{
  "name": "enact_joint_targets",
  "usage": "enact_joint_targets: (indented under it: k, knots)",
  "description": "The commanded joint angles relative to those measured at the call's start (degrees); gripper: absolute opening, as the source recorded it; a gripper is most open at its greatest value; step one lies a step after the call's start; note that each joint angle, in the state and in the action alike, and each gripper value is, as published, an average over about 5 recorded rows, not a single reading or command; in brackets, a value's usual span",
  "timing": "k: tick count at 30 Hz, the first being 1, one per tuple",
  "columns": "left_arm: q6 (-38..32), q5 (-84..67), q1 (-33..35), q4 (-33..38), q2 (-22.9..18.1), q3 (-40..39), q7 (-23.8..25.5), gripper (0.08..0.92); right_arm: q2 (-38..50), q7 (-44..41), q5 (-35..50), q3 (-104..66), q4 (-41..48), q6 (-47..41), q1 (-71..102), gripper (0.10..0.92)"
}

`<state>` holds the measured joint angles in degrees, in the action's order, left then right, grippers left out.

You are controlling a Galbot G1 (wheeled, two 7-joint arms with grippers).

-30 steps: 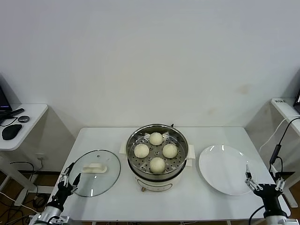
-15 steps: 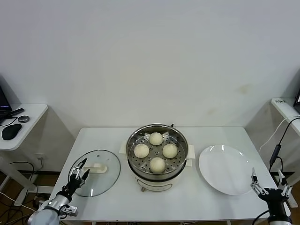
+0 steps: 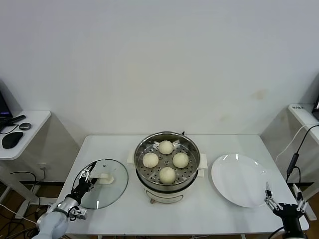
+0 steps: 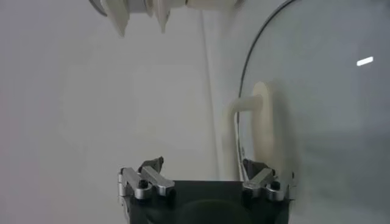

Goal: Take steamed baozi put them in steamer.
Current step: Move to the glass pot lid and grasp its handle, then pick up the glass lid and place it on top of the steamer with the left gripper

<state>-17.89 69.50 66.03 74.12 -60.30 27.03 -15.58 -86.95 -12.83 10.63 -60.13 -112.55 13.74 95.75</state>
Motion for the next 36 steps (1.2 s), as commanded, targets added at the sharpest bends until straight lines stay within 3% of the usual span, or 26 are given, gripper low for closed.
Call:
enact_joint_targets:
  k: [1, 14, 21, 27, 31, 36]
  knots:
    - [0.0, -0.2, -3.5, -4.6, -0.6, -1.5, 0.2, 0.771, -0.3, -0.1, -0.4, 0.1, 0.1, 0.1, 0.1, 0.823]
    - [2.7, -5.2, -1.9, -2.6, -1.0, -1.8, -1.2, 0.377, -0.2, -0.4, -1.1, 1.1, 0.5, 0.3, 0.2, 0.823]
    - [8.4, -10.4, 4.1, 10.0, 2.3, -1.3, -2.5, 0.195, 0.8, -0.5, -1.6, 2.0, 1.0, 0.6, 0.3, 0.823]
    - [16.6, -15.2, 12.3, 24.1, 7.4, 4.1, 0.4, 0.174, 1.8, -0.7, -2.4, 3.7, 1.0, 0.9, 0.3, 0.823]
    - [26.9, -22.2, 17.2, 35.0, 11.4, 8.4, 7.2, 0.174, 2.4, -0.7, -3.2, 4.8, 1.6, 1.4, 0.2, 0.823]
    - [37.5, -30.9, 15.1, 44.5, 15.5, 7.6, 13.7, 0.174, 2.0, -0.6, -5.6, 6.5, 3.0, 2.4, -0.1, 0.823]
